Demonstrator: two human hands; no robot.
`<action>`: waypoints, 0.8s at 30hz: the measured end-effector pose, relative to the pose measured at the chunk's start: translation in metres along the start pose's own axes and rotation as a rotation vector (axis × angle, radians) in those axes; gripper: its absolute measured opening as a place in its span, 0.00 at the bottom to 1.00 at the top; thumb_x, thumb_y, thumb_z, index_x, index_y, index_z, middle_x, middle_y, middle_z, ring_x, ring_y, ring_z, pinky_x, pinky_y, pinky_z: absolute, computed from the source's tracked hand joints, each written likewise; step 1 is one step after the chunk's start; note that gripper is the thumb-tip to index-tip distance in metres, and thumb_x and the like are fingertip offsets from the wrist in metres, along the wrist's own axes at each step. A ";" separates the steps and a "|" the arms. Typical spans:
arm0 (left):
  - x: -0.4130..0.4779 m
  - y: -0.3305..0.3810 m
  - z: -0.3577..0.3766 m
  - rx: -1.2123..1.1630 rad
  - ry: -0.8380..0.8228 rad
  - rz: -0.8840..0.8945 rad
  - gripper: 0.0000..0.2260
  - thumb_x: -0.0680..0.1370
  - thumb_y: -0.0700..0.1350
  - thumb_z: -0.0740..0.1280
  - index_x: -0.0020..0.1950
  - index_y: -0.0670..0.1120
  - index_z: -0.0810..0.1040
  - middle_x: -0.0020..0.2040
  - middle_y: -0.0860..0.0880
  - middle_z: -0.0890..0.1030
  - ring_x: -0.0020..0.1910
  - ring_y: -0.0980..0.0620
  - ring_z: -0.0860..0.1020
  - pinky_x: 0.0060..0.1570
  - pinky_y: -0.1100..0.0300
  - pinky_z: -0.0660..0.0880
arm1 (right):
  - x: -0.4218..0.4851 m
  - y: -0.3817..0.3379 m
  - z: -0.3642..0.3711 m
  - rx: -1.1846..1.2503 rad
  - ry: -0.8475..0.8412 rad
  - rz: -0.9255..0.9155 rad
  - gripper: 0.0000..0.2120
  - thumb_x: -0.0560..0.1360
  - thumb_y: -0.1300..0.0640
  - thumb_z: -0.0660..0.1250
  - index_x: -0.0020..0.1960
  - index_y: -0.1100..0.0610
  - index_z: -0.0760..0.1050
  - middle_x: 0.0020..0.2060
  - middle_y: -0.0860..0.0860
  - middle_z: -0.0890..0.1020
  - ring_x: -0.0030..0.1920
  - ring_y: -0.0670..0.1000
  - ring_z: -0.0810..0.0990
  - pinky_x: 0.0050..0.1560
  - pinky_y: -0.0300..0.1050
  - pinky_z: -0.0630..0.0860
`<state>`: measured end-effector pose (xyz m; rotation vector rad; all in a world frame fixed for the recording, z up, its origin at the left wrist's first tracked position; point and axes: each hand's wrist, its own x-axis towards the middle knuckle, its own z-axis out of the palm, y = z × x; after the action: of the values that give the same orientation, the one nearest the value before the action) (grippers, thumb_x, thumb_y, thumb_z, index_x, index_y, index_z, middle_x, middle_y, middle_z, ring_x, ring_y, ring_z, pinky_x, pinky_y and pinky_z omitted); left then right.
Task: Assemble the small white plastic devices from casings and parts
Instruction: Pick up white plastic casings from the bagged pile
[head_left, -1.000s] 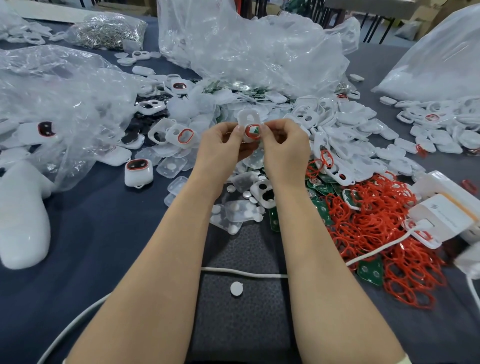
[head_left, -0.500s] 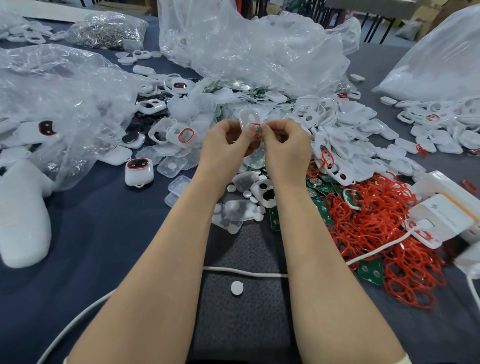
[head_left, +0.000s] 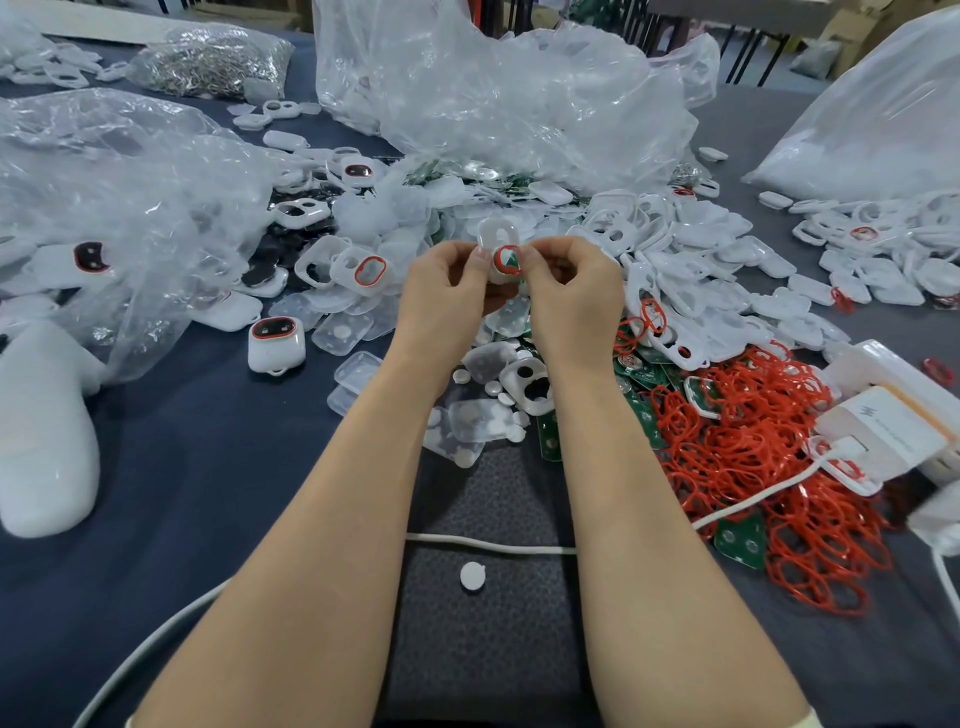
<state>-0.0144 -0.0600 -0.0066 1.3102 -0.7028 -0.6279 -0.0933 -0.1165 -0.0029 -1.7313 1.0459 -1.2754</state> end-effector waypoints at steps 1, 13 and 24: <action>0.000 0.000 0.000 -0.002 -0.002 0.004 0.07 0.82 0.41 0.60 0.51 0.39 0.77 0.43 0.44 0.83 0.44 0.50 0.83 0.49 0.59 0.80 | 0.000 0.000 0.000 -0.002 0.000 0.001 0.03 0.75 0.60 0.69 0.45 0.59 0.80 0.35 0.44 0.78 0.36 0.39 0.76 0.40 0.28 0.72; 0.000 -0.003 -0.003 0.131 0.002 0.063 0.06 0.81 0.40 0.63 0.53 0.38 0.76 0.44 0.44 0.82 0.41 0.54 0.83 0.48 0.59 0.80 | -0.004 -0.001 0.003 -0.091 -0.020 -0.049 0.04 0.76 0.61 0.67 0.47 0.62 0.79 0.42 0.53 0.82 0.43 0.48 0.78 0.45 0.36 0.74; -0.002 -0.002 -0.001 0.162 0.023 0.068 0.06 0.81 0.42 0.63 0.53 0.40 0.75 0.44 0.45 0.82 0.41 0.54 0.83 0.50 0.55 0.80 | -0.007 -0.001 0.010 -0.051 0.011 -0.011 0.04 0.76 0.61 0.67 0.45 0.62 0.78 0.41 0.53 0.81 0.43 0.49 0.78 0.46 0.40 0.74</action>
<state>-0.0150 -0.0580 -0.0086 1.4343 -0.7891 -0.5083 -0.0851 -0.1085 -0.0073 -1.7720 1.0854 -1.2765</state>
